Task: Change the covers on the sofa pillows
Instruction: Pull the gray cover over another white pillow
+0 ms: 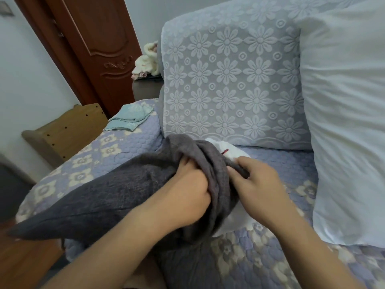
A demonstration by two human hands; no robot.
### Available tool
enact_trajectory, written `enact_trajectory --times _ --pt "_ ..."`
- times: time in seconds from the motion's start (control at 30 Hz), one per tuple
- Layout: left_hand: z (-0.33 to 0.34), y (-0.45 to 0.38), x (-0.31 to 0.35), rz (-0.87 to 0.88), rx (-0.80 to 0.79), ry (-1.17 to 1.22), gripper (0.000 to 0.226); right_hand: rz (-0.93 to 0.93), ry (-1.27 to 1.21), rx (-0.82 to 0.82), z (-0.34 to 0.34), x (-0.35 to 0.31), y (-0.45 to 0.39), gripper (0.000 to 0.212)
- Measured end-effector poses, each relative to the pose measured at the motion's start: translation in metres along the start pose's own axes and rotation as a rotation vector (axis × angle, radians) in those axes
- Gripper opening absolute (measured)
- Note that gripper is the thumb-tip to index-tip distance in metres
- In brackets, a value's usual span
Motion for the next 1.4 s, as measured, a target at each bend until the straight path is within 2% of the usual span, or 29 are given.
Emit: enact_trajectory --times 0.07,0.1,0.17,0.23,0.4,0.53,0.6,0.67,0.73,0.77,0.83,0.9,0.97,1.0,1.03,1.07,1.13,1.2,1.27,1.33,1.4 --pt "-0.026 -0.004 -0.002 -0.044 0.073 0.167 0.046 0.156 -0.206 -0.062 0.004 0.004 0.000 0.045" --pt "-0.037 -0.003 -0.002 -0.035 0.091 0.172 0.040 0.234 -0.400 -0.108 0.006 0.005 0.000 0.047" --pt "-0.050 0.001 -0.002 0.023 0.114 -0.020 0.032 0.383 -0.815 -0.174 0.013 0.007 0.001 0.034" --pt "-0.050 0.005 0.001 0.111 0.114 -0.240 0.026 0.490 -1.039 -0.242 0.018 0.006 0.005 0.025" --pt "-0.021 0.023 0.004 0.256 0.165 -0.417 0.021 0.540 -0.988 -0.247 0.020 0.004 0.010 0.024" --pt "0.006 0.041 0.007 0.211 0.162 -0.408 0.009 0.526 -0.936 -0.214 0.014 0.009 0.007 0.026" --pt "0.013 0.040 0.010 0.148 0.188 -0.294 0.017 0.532 -0.949 -0.190 0.014 0.009 0.006 0.022" --pt "0.005 0.029 0.009 -0.109 0.281 -0.066 0.019 0.547 -0.997 -0.161 0.015 0.008 0.004 0.014" --pt "0.001 0.017 0.004 -0.425 0.388 0.153 0.016 0.548 -1.058 -0.134 0.018 0.010 0.000 0.019" --pt "0.004 0.014 0.006 -0.513 0.428 0.243 0.016 0.542 -1.077 -0.118 0.017 0.012 -0.001 0.023" --pt "0.008 0.015 0.017 -0.520 0.479 0.382 0.020 0.539 -1.089 -0.107 0.017 0.016 -0.002 0.029" --pt "0.016 0.021 0.019 -0.578 0.398 0.558 0.021 0.553 -1.039 -0.101 0.017 0.019 0.000 0.034" --pt "0.005 0.016 0.024 -0.780 0.198 0.931 0.063 0.535 -0.941 -0.090 0.016 0.020 0.002 0.025" --pt "0.001 0.015 0.025 -0.864 0.128 1.182 0.080 0.505 -0.869 -0.090 0.017 0.019 0.002 0.023" --pt "-0.004 0.013 0.025 -0.867 0.079 1.334 0.080 0.454 -0.780 -0.090 0.018 0.016 0.003 0.025" --pt "-0.012 0.015 0.030 -0.797 0.003 1.402 0.069 0.383 -0.673 -0.082 0.020 0.010 0.006 0.029" --pt "-0.014 0.017 0.030 -0.836 -0.018 1.389 0.045 0.166 -0.415 -0.034 0.021 -0.007 0.019 0.032" --pt "-0.014 0.022 0.027 -0.935 0.024 1.508 0.038 -0.140 -0.184 0.014 0.031 -0.020 0.038 0.023" --pt "-0.006 0.021 0.023 -1.037 -0.004 1.623 0.035 -0.401 0.007 -0.035 0.046 -0.018 0.057 0.020" --pt "0.003 0.025 0.026 -1.132 -0.001 1.701 0.024 -0.591 0.084 -0.062 0.053 -0.009 0.069 0.019" --pt "0.017 0.029 0.031 -1.200 0.006 1.805 0.018 -0.659 0.074 -0.066 0.044 -0.002 0.074 0.018"
Point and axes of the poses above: each hand's wrist, its own y-axis away from the middle knuckle, its own z-axis out of the palm, x = y × z, the point moved 3 cm from there along -y, towards the middle knuckle, and after that the axes turned 1 degree about x, right-handed, at the moved point
